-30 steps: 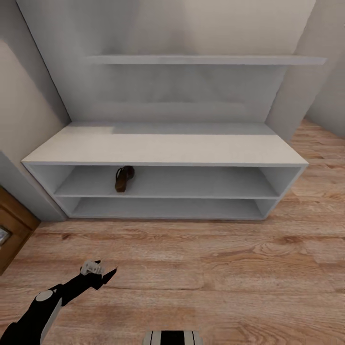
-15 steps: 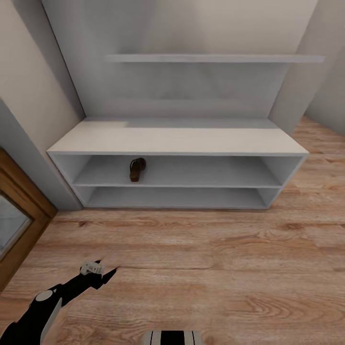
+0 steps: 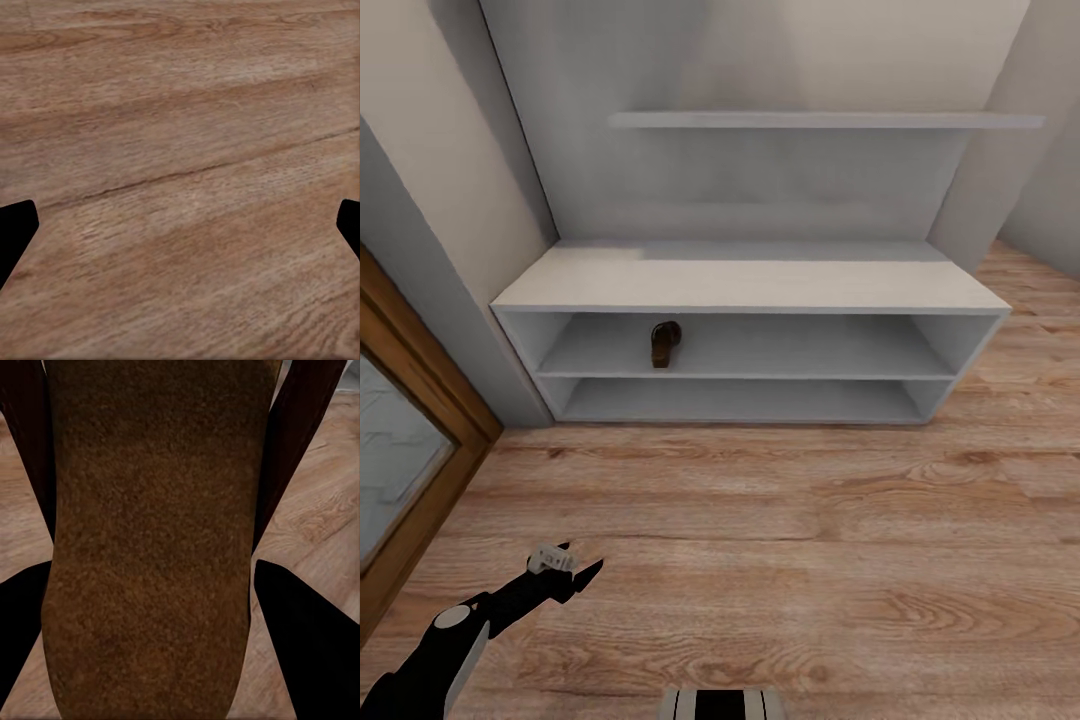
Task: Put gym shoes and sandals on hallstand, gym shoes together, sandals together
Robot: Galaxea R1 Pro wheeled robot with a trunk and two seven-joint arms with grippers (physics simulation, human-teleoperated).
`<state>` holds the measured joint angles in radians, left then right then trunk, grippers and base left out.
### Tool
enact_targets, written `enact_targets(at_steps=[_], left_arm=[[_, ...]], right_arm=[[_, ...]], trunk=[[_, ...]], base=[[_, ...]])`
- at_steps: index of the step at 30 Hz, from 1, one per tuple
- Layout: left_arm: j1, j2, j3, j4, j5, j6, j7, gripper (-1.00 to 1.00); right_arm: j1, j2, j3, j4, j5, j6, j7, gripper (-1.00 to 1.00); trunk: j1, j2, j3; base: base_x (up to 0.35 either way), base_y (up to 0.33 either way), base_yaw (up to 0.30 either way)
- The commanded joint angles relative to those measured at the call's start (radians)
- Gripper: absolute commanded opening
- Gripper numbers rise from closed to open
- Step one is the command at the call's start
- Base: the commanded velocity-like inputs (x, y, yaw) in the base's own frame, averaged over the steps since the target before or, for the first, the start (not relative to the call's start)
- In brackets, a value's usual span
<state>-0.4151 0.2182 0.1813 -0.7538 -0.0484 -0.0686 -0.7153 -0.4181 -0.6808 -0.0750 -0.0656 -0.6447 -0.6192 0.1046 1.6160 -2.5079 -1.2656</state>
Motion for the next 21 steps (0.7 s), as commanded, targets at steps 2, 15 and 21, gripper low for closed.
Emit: enact_targets(at_steps=[2, 15, 21], left_arm=[[-0.001, 0.0, 0.003, 0.001, -0.005, -0.007, -0.004, 1.0], [0.007, 0.002, 0.001, 0.003, -0.006, -0.017, -0.08, 1.0], [0.019, 0.026, 0.003, 0.004, -0.001, -0.021, -0.16, 1.0]], right_arm=[[-0.001, 0.0, -0.008, 0.001, -0.004, -0.002, 0.01, -1.0], [-0.002, 0.167, 0.041, -0.026, 0.014, -0.002, 0.014, -1.0], [-0.002, 0.274, 0.143, -0.172, 0.09, 0.047, 0.001, -1.0]], trunk=[[0.0, 0.0, -0.001], [0.0, 0.0, -0.001], [0.0, 0.0, -0.001]], base=[[-0.008, 0.008, 0.0], [0.0, 0.0, 0.0], [0.0, 0.0, 0.0]])
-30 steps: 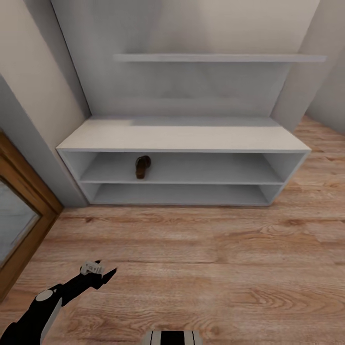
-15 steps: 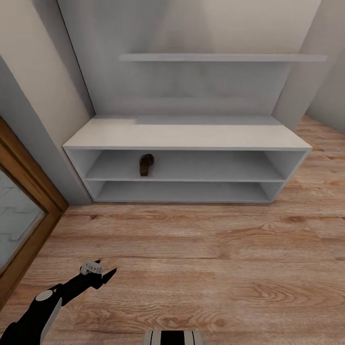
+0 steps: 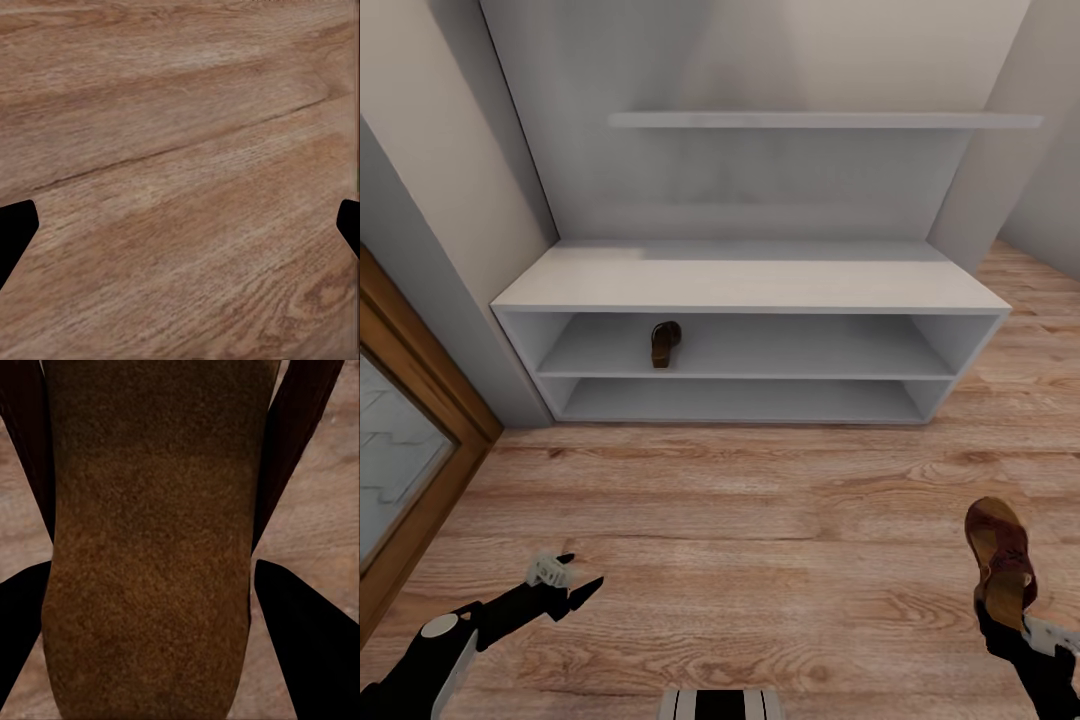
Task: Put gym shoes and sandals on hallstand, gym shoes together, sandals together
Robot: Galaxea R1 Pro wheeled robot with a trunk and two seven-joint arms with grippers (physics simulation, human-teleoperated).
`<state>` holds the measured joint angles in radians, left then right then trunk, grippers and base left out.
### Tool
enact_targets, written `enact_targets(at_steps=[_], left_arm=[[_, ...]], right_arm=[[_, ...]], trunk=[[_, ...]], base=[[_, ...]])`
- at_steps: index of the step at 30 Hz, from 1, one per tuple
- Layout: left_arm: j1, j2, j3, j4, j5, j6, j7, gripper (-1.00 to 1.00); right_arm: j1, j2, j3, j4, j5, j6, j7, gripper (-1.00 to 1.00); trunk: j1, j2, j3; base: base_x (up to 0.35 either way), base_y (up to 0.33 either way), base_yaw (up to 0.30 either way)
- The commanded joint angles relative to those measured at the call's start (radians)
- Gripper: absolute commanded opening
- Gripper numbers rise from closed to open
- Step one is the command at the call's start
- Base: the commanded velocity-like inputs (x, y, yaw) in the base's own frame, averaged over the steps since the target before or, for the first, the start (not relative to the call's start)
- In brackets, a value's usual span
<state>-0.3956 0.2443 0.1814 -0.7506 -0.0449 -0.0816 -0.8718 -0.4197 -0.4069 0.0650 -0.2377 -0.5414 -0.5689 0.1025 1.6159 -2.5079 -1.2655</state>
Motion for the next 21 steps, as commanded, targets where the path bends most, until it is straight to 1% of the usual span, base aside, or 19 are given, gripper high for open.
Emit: enact_targets(at_steps=[1, 2, 4, 5, 8, 9, 11, 12, 14, 15, 17, 18, 19, 20, 21], left_arm=[[0.001, 0.005, 0.003, 0.001, -0.002, -0.008, -0.009, 1.0], [0.002, 0.013, 0.003, 0.001, 0.008, -0.009, -0.019, 1.0], [0.003, 0.02, 0.003, 0.001, 0.019, -0.009, -0.029, 1.0], [0.003, 0.026, 0.003, 0.0, 0.033, -0.009, -0.042, 1.0], [0.004, 0.032, 0.003, -0.001, 0.048, -0.009, -0.069, 1.0], [0.004, 0.035, 0.003, -0.002, 0.055, -0.009, -0.093, 1.0], [0.004, 0.036, 0.002, -0.004, 0.058, -0.009, -0.122, 1.0], [0.004, 0.038, 0.002, -0.005, 0.06, -0.008, -0.151, 1.0], [0.004, 0.038, 0.002, -0.006, 0.061, -0.008, -0.18, 1.0], [0.004, 0.039, 0.001, -0.006, 0.062, -0.008, -0.206, 1.0], [0.004, 0.039, 0.001, -0.006, 0.062, -0.008, -0.227, 1.0], [0.004, 0.039, 0.001, -0.006, 0.061, -0.008, -0.244, 1.0], [0.004, 0.038, 0.0, -0.006, 0.06, -0.008, -0.251, 1.0], [0.004, 0.038, -0.001, -0.006, 0.059, -0.007, -0.262, 1.0], [0.004, 0.038, -0.001, -0.006, 0.059, -0.007, -0.266, 1.0]], right_arm=[[-0.001, 0.01, 0.009, -0.014, -0.005, 0.012, -0.001, -1.0], [-0.001, 0.027, 0.018, -0.043, 0.01, 0.05, -0.012, -1.0], [-0.001, 0.043, 0.024, -0.073, 0.024, 0.092, -0.025, -1.0], [-0.001, 0.057, 0.028, -0.106, 0.037, 0.137, -0.039, -1.0], [-0.001, 0.08, 0.032, -0.158, 0.056, 0.204, -0.058, -1.0], [-0.001, 0.099, 0.033, -0.192, 0.071, 0.246, -0.067, -1.0], [-0.001, 0.122, 0.035, -0.224, 0.09, 0.286, -0.073, -1.0], [-0.001, 0.149, 0.036, -0.254, 0.116, 0.324, -0.077, -1.0], [-0.001, 0.178, 0.037, -0.281, 0.15, 0.362, -0.083, -1.0], [0.0, 0.21, 0.038, -0.304, 0.192, 0.4, -0.093, -1.0], [-0.001, 0.244, 0.039, -0.322, 0.238, 0.44, -0.109, -1.0], [-0.003, 0.281, 0.039, -0.333, 0.286, 0.481, -0.133, -1.0], [-0.005, 0.301, 0.039, -0.337, 0.31, 0.502, -0.147, -1.0], [-0.012, 0.341, 0.039, -0.344, 0.356, 0.544, -0.176, -1.0], [-0.017, 0.361, 0.039, -0.346, 0.377, 0.564, -0.192, -1.0]], trunk=[[0.0, 0.0, -0.001], [0.0, 0.0, -0.001], [0.0, 0.0, -0.001], [0.0, 0.0, -0.001], [0.0, 0.0, -0.001], [0.0, 0.0, -0.001], [0.0, 0.0, -0.001], [0.0, 0.0, -0.001], [0.0, 0.0, -0.001], [0.0, 0.0, -0.001], [0.0, 0.0, -0.001], [0.0, 0.0, -0.001], [0.0, 0.0, -0.001], [0.0, 0.0, -0.001], [0.0, 0.0, -0.001]], base=[[0.0, 0.0, 0.0], [0.0, 0.0, 0.0], [0.0, 0.0, 0.0], [0.0, 0.0, 0.0], [0.0, 0.0, 0.0], [0.0, 0.0, 0.0], [0.0, 0.0, 0.0], [0.0, 0.0, 0.0], [0.0, 0.0, 0.0], [0.0, 0.0, 0.0], [0.0, 0.0, 0.0], [0.0, 0.0, 0.0], [0.0, 0.0, 0.0], [0.0, 0.0, 0.0], [0.0, 0.0, 0.0]])
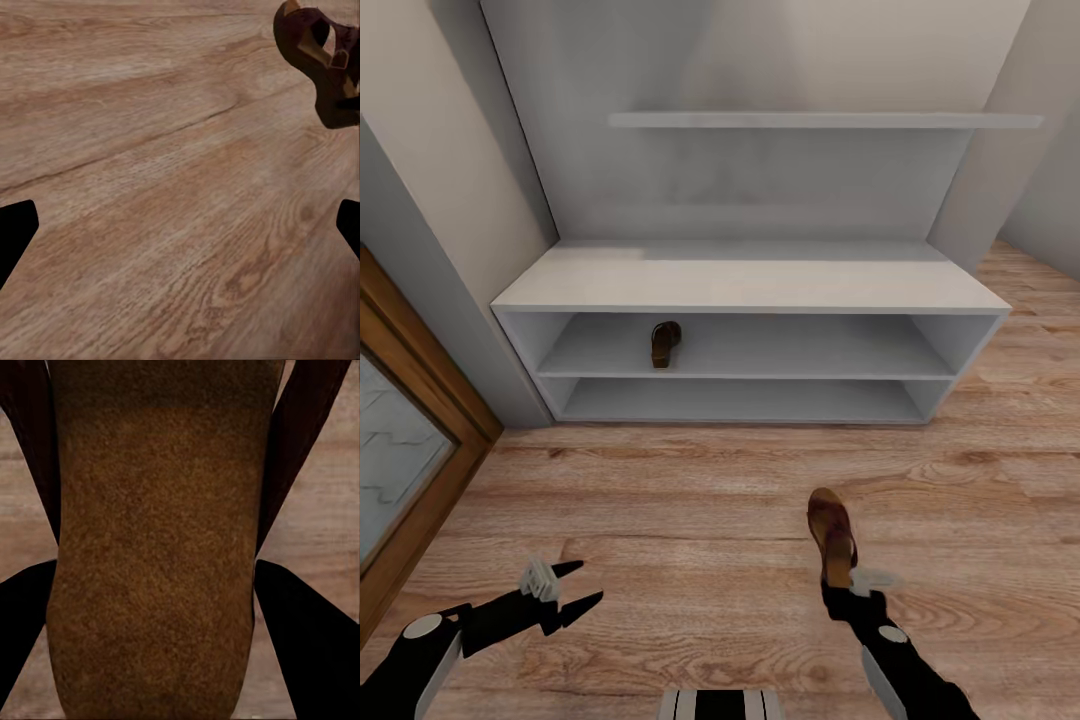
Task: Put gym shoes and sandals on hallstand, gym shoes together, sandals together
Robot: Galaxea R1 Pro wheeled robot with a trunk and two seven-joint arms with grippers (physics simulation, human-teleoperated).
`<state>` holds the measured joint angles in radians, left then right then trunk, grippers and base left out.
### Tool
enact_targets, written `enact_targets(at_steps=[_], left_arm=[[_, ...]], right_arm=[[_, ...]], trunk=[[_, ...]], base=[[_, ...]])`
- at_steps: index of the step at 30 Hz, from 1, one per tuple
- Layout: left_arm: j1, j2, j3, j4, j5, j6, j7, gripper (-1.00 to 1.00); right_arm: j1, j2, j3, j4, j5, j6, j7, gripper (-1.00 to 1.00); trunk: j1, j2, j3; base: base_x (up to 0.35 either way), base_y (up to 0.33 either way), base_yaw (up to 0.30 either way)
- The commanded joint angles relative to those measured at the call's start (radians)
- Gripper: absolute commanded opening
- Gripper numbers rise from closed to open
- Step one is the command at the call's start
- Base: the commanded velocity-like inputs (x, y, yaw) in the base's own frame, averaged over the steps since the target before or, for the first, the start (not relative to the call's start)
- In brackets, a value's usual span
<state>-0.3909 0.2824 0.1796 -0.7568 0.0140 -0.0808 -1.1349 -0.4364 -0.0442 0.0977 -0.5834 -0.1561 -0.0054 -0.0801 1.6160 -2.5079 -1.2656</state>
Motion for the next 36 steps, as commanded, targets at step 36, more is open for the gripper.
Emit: enact_targets(at_steps=[36], left_arm=[[0.001, -0.006, -0.06, 0.007, -0.027, -0.011, -0.02, 1.0]], right_arm=[[-0.452, 0.219, 0.004, 0.048, 0.115, 0.624, -0.291, -1.0]], trunk=[[0.0, 0.0, -0.001]], base=[[0.0, 0.0, 0.0]])
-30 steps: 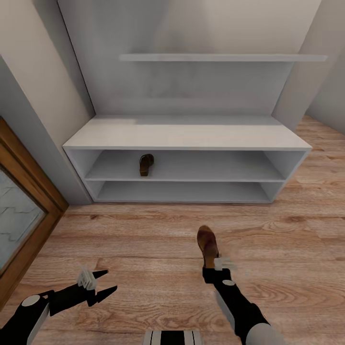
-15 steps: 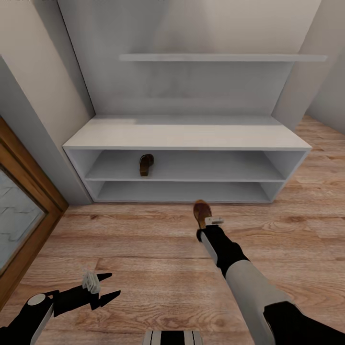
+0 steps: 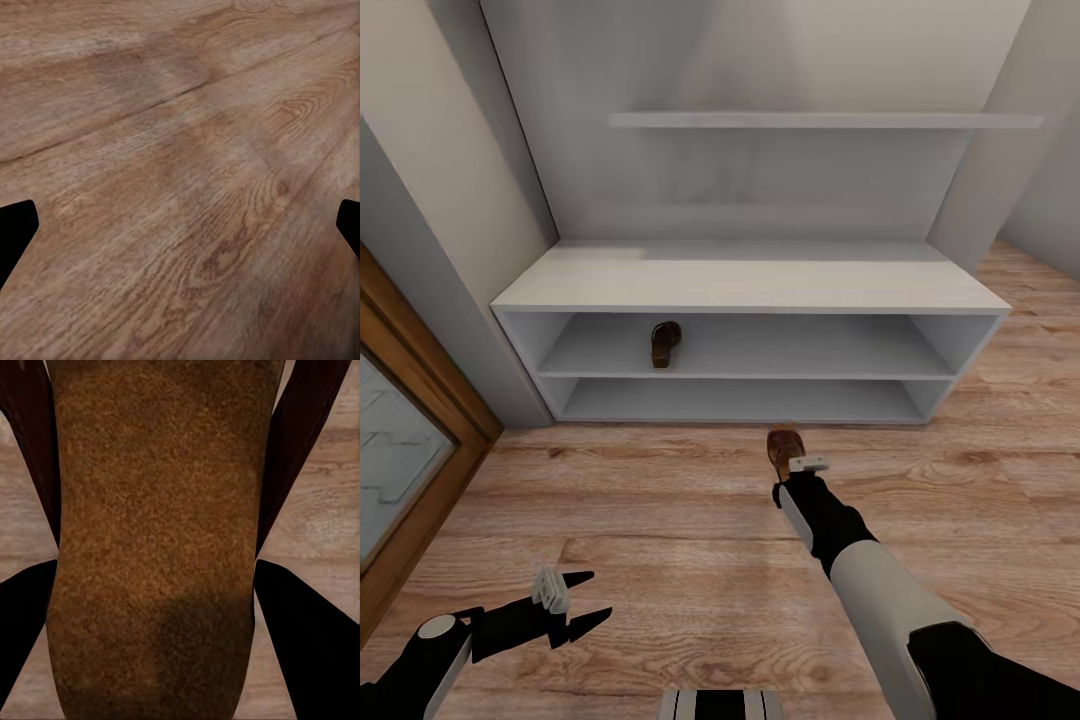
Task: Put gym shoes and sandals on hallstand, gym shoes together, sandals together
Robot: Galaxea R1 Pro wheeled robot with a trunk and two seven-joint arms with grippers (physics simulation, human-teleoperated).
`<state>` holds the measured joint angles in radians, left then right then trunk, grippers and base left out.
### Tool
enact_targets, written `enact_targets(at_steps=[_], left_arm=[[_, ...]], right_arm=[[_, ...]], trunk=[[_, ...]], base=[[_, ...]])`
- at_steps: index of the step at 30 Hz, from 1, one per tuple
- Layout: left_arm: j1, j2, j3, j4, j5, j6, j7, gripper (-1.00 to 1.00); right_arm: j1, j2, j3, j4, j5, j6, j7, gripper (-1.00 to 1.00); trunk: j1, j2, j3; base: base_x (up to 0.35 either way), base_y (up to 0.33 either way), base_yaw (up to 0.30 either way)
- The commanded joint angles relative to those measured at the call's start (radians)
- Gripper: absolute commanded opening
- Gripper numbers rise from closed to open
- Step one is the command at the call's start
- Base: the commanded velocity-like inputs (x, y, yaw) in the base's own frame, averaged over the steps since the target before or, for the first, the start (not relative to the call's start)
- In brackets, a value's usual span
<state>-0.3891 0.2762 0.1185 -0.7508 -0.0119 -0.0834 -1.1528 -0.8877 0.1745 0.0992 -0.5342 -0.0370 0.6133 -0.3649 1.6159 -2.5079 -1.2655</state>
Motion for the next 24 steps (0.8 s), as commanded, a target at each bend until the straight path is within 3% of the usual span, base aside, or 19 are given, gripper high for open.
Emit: enact_targets(at_steps=[1, 10, 24], left_arm=[[0.0, 0.0, 0.001, 0.001, -0.002, -0.009, -0.002, 1.0], [0.0, -0.002, 0.001, 0.001, -0.003, -0.007, -0.001, 1.0], [0.0, -0.002, 0.001, -0.001, -0.005, -0.006, -0.001, 1.0]], right_arm=[[0.0, 0.0, 0.003, 0.001, -0.003, 0.005, -0.006, -1.0], [0.001, 0.0, 0.003, 0.014, -0.003, 0.005, -0.005, -1.0], [0.002, 0.0, 0.001, 0.02, -0.003, 0.005, -0.003, -1.0]], trunk=[[0.0, 0.0, -0.001], [0.0, 0.0, -0.001], [0.0, 0.0, -0.018]], base=[[0.0, 0.0, 0.0], [0.0, 0.0, 0.009], [0.0, 0.0, 0.141]])
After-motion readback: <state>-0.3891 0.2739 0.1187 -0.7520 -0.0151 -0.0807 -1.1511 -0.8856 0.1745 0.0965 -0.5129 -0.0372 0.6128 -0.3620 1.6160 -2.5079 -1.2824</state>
